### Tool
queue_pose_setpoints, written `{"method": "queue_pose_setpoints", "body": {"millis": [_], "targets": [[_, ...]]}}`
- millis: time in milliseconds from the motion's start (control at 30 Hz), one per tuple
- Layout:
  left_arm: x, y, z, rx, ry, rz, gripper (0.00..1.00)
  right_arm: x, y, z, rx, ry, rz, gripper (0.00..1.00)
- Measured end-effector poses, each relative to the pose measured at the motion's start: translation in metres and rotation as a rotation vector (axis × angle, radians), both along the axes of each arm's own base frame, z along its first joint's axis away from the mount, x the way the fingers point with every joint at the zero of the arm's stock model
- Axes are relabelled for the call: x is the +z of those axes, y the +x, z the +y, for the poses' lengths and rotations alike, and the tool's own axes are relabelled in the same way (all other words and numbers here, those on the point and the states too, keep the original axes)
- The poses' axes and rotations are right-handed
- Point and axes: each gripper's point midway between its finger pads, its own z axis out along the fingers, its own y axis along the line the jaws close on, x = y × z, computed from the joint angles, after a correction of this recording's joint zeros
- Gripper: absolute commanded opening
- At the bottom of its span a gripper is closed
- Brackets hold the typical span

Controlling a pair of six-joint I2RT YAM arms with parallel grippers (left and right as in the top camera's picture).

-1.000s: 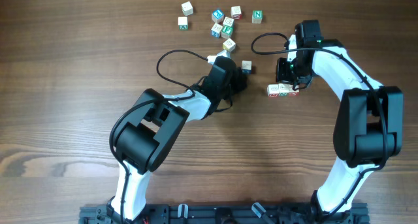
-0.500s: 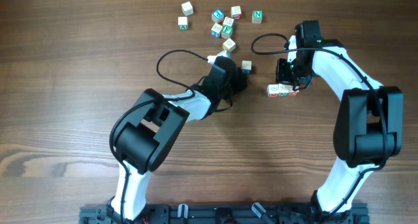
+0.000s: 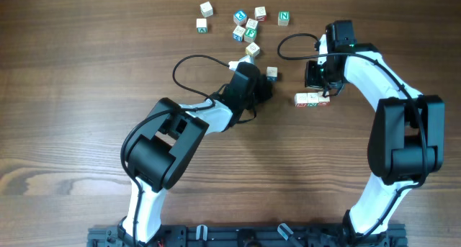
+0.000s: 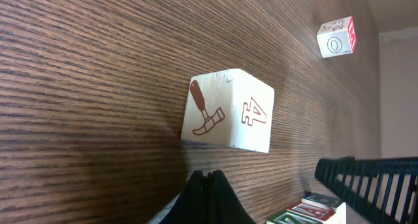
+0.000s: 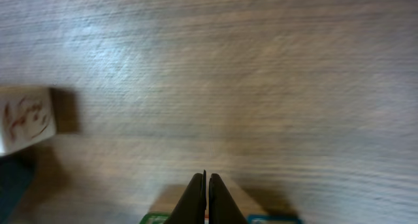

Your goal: Form a horizontal line

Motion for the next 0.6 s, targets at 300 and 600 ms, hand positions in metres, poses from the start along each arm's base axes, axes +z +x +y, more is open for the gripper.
{"method": "queue_pose_setpoints", "body": {"millis": [300,600], "targets": [[0.000,0.000,0.000,0.000,0.000,0.001,0.04,-0.003,-0.008,-0.014,-0.018,-0.077,0.031,0.04],[0.000,0.000,0.000,0.000,0.000,0.000,0.04,-0.004,-0.013,-0.015,-0.017,-0.082,0.053,0.05]]}}
